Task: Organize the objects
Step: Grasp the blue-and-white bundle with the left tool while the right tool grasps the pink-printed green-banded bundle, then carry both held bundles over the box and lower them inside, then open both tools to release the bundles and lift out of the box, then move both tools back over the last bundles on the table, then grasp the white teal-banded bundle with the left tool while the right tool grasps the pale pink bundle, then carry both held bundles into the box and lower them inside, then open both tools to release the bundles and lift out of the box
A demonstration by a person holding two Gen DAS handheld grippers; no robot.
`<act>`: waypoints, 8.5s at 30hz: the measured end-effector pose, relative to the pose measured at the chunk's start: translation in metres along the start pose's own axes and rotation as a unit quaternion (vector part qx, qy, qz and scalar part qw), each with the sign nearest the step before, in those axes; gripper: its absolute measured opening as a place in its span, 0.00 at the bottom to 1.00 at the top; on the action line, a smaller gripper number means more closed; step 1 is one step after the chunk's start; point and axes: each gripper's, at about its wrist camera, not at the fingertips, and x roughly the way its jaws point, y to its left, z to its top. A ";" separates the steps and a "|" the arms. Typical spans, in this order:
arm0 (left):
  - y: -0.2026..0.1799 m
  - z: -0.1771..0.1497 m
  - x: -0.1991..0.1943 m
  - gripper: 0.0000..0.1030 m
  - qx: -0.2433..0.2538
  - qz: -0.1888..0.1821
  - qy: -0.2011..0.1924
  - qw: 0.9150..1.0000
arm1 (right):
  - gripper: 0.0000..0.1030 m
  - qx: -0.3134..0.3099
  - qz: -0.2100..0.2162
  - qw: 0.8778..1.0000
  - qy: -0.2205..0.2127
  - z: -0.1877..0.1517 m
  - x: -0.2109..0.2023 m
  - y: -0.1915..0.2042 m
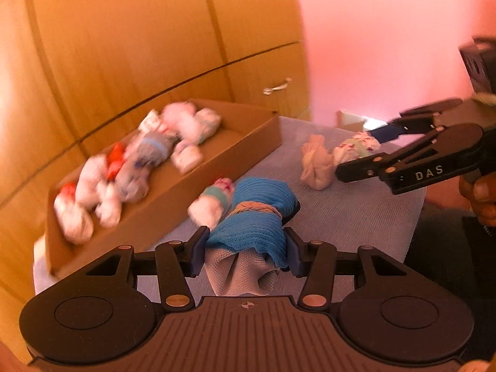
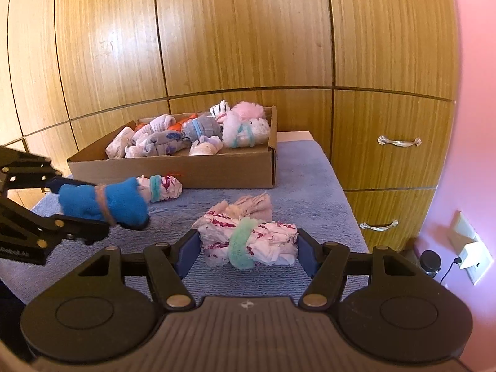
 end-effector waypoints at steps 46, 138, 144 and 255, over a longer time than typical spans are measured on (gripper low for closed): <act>0.176 0.034 0.024 0.55 -0.091 0.029 0.072 0.993 | 0.60 -0.182 0.149 0.969 0.072 0.125 0.132 0.106; 0.057 0.027 -0.004 0.93 -0.211 0.099 0.029 0.972 | 0.83 -0.078 0.033 0.996 0.005 0.036 0.005 0.036; 0.026 0.035 0.030 0.93 -0.210 0.089 0.044 0.973 | 0.83 -0.074 0.026 0.997 0.001 0.018 0.010 0.019; 0.092 0.092 0.068 1.00 -0.266 0.085 0.063 0.958 | 0.91 -0.216 0.063 0.971 0.080 0.130 0.065 0.027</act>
